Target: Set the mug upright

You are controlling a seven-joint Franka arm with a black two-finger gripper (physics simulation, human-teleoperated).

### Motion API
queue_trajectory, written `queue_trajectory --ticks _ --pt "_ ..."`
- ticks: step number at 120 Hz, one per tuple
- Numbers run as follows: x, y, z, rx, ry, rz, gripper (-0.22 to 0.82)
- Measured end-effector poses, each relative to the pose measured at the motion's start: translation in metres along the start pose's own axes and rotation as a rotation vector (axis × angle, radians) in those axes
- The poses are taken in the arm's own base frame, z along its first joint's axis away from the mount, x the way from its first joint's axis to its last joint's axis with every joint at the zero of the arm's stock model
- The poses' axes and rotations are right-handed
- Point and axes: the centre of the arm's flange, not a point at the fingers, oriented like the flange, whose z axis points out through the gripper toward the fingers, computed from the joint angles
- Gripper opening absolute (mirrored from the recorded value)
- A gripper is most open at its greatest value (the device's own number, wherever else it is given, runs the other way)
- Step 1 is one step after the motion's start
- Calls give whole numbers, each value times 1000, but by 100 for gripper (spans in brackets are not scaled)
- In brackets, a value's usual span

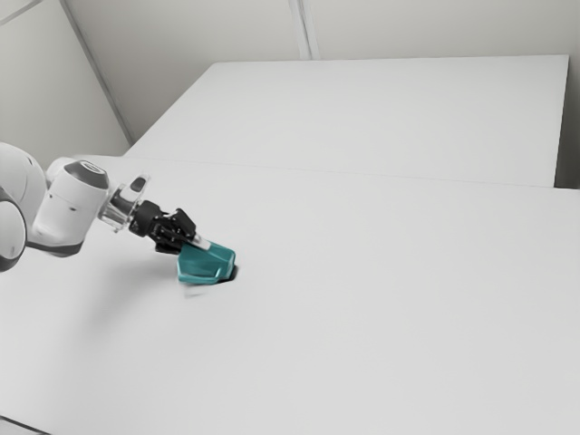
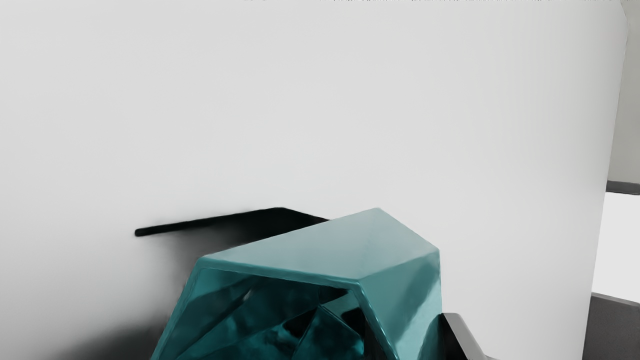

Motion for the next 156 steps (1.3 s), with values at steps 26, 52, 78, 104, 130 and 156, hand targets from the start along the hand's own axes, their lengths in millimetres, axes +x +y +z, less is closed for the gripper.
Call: queue_trajectory --ticks 26,52,78,104,130,156 --pt "2 9 7 -38 2 8 -13" --pt "2 15 6 -43 2 22 -16" --pt "4 31 -2 -38 6 56 -17" --pt "19 80 -3 17 -44 182 -17" --pt "24 121 41 175 -143 323 -17" --pt "28 153 80 455 -231 514 -17"
